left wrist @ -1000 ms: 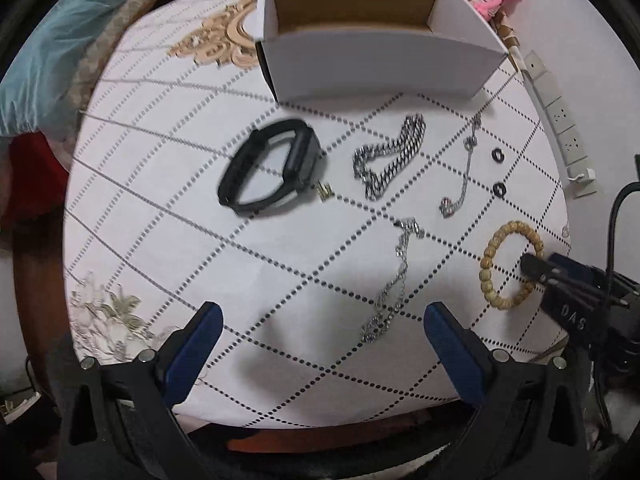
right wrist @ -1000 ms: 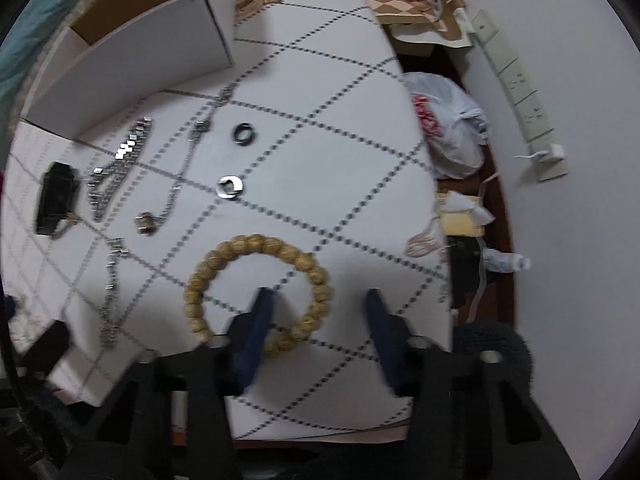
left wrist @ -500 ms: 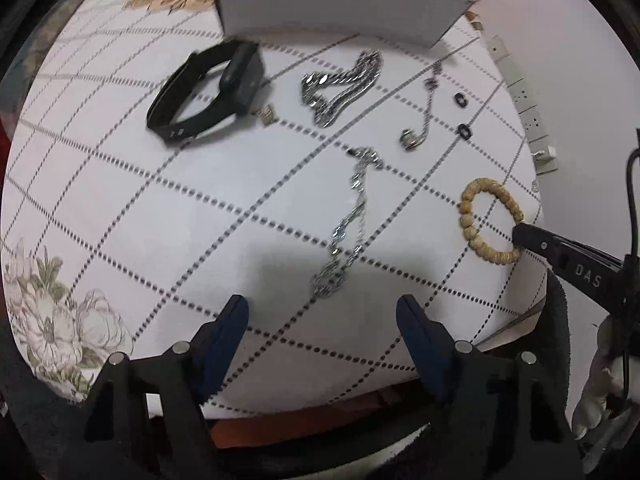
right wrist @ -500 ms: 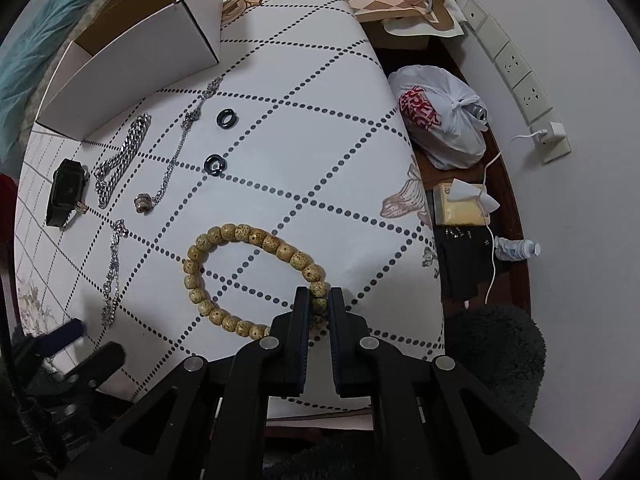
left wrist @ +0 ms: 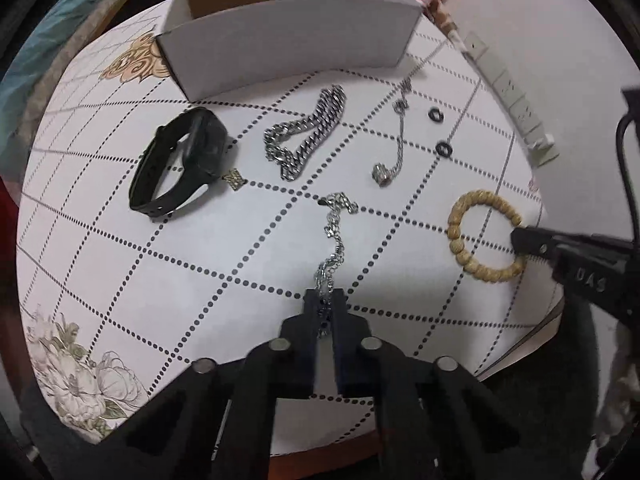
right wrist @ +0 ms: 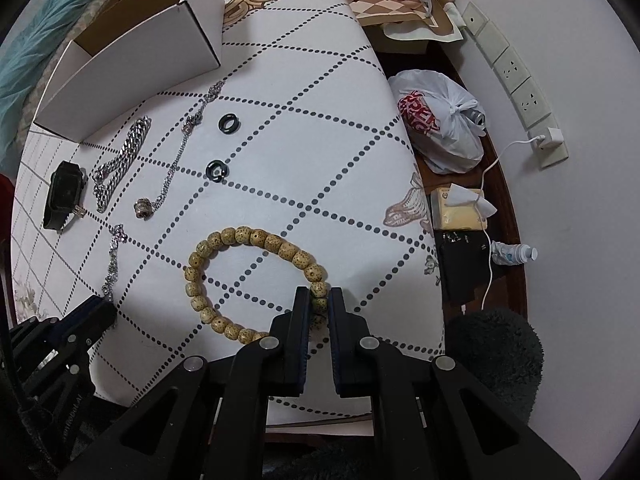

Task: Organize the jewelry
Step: 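Reach the left tool to the thin silver chain and grasp it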

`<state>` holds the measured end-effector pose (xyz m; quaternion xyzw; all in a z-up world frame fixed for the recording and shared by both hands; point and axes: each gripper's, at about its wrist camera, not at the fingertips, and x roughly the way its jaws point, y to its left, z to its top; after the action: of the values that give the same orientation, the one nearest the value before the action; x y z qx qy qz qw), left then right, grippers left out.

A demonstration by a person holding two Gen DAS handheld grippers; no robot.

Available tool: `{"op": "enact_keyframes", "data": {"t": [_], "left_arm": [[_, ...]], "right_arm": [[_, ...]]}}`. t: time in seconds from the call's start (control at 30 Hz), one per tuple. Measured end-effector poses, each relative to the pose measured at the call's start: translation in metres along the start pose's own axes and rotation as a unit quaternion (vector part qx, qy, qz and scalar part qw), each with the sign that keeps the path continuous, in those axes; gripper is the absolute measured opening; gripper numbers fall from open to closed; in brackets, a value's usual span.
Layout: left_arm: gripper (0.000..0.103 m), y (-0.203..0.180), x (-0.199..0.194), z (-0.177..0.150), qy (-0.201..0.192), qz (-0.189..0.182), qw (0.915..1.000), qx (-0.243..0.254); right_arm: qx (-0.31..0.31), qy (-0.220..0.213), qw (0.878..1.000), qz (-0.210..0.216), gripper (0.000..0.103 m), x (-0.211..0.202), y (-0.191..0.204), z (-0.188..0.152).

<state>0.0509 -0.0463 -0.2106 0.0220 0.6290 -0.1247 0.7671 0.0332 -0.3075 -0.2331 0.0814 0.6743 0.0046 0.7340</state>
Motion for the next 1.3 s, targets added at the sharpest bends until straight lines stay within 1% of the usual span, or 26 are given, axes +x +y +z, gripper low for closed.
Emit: {"op": "enact_keyframes", "data": {"t": [0.07, 0.13, 0.2, 0.23, 0.4, 0.47, 0.53, 0.57, 0.6, 0.63, 0.67, 0.7, 0.73, 0.93, 0.97, 1.0, 1.03, 1.07, 1.1, 1.13, 1.17, 1.27, 1.3], "left_arm": [[0.000, 0.008, -0.010, 0.000, -0.013, -0.001, 0.9999, -0.010], [0.000, 0.022, -0.025, 0.004, -0.025, -0.009, 0.9994, -0.021], [0.000, 0.031, -0.039, 0.000, -0.035, -0.019, 0.9988, -0.030], [0.000, 0.036, -0.044, 0.005, -0.038, -0.023, 0.9985, -0.033], [0.000, 0.039, -0.069, 0.010, -0.063, -0.047, 0.9961, -0.042], [0.000, 0.026, -0.064, 0.014, -0.062, -0.061, 0.9957, -0.032], [0.004, 0.009, -0.049, 0.025, -0.049, -0.050, 0.9972, -0.027], [0.005, 0.005, -0.042, 0.028, -0.042, -0.054, 0.9973, -0.028], [0.008, 0.005, -0.034, 0.029, -0.030, -0.061, 0.9972, -0.032], [0.020, 0.004, -0.026, 0.030, -0.018, -0.058, 0.9975, -0.035], [0.030, 0.003, -0.020, 0.030, -0.010, -0.057, 0.9978, -0.034], [0.045, 0.001, -0.013, 0.031, -0.005, -0.057, 0.9979, -0.030], [0.046, -0.001, -0.009, 0.029, -0.004, -0.054, 0.9981, -0.027], [0.045, -0.019, 0.013, 0.023, 0.021, -0.002, 0.9995, 0.024], [0.045, -0.024, 0.012, 0.021, 0.010, 0.012, 0.9992, 0.038], [0.045, -0.028, 0.014, 0.019, 0.007, 0.031, 0.9982, 0.051], [0.044, -0.031, 0.015, 0.016, 0.004, 0.043, 0.9972, 0.062], [0.041, -0.033, 0.014, 0.015, -0.001, 0.044, 0.9968, 0.067], [0.028, -0.035, 0.013, 0.014, -0.007, 0.042, 0.9967, 0.070], [0.013, -0.036, 0.013, 0.014, -0.008, 0.042, 0.9964, 0.073], [0.004, -0.037, 0.013, 0.014, -0.007, 0.041, 0.9964, 0.074], [0.003, -0.034, 0.013, 0.013, -0.011, 0.036, 0.9968, 0.070], [0.001, -0.035, 0.014, 0.015, -0.013, 0.034, 0.9970, 0.068]], "right_arm": [[0.007, -0.005, 1.000, 0.010, 0.009, -0.003, -0.001, 0.001], [0.009, -0.016, 1.000, 0.019, 0.009, -0.011, 0.001, 0.000], [0.008, -0.023, 0.999, 0.026, 0.009, -0.018, 0.003, 0.000], [0.008, -0.025, 0.999, 0.031, 0.009, -0.020, 0.004, 0.001], [0.009, -0.040, 0.998, 0.052, 0.009, -0.037, 0.010, 0.005], [0.004, -0.046, 0.998, 0.050, 0.009, -0.041, 0.013, 0.008], [0.002, -0.048, 0.998, 0.047, 0.009, -0.042, 0.014, 0.010], [0.003, -0.047, 0.998, 0.045, 0.009, -0.040, 0.014, 0.011], [0.005, -0.045, 0.998, 0.044, 0.009, -0.039, 0.013, 0.012], [0.008, -0.043, 0.998, 0.044, 0.009, -0.038, 0.011, 0.013], [0.012, -0.041, 0.998, 0.045, 0.009, -0.036, 0.009, 0.013], [0.015, -0.039, 0.998, 0.043, 0.009, -0.034, 0.006, 0.014], [0.018, -0.037, 0.998, 0.041, 0.009, -0.033, 0.004, 0.013], [0.031, -0.027, 0.999, 0.034, 0.009, -0.023, -0.006, 0.011], [0.033, -0.025, 0.999, 0.033, 0.009, -0.020, -0.007, 0.011], [0.034, -0.024, 0.999, 0.032, 0.009, -0.018, -0.008, 0.011], [0.035, -0.022, 0.999, 0.029, 0.009, -0.016, -0.008, 0.010], [0.036, -0.020, 0.999, 0.027, 0.009, -0.014, -0.009, 0.009], [0.037, -0.018, 0.999, 0.027, 0.009, -0.013, -0.009, 0.009], [0.037, -0.016, 0.999, 0.026, 0.009, -0.011, -0.009, 0.008], [0.036, -0.016, 0.999, 0.024, 0.009, -0.010, -0.009, 0.007], [0.036, -0.015, 0.999, 0.024, 0.009, -0.008, -0.009, 0.007], [0.036, -0.016, 0.999, 0.023, 0.009, -0.009, -0.009, 0.007]]}}
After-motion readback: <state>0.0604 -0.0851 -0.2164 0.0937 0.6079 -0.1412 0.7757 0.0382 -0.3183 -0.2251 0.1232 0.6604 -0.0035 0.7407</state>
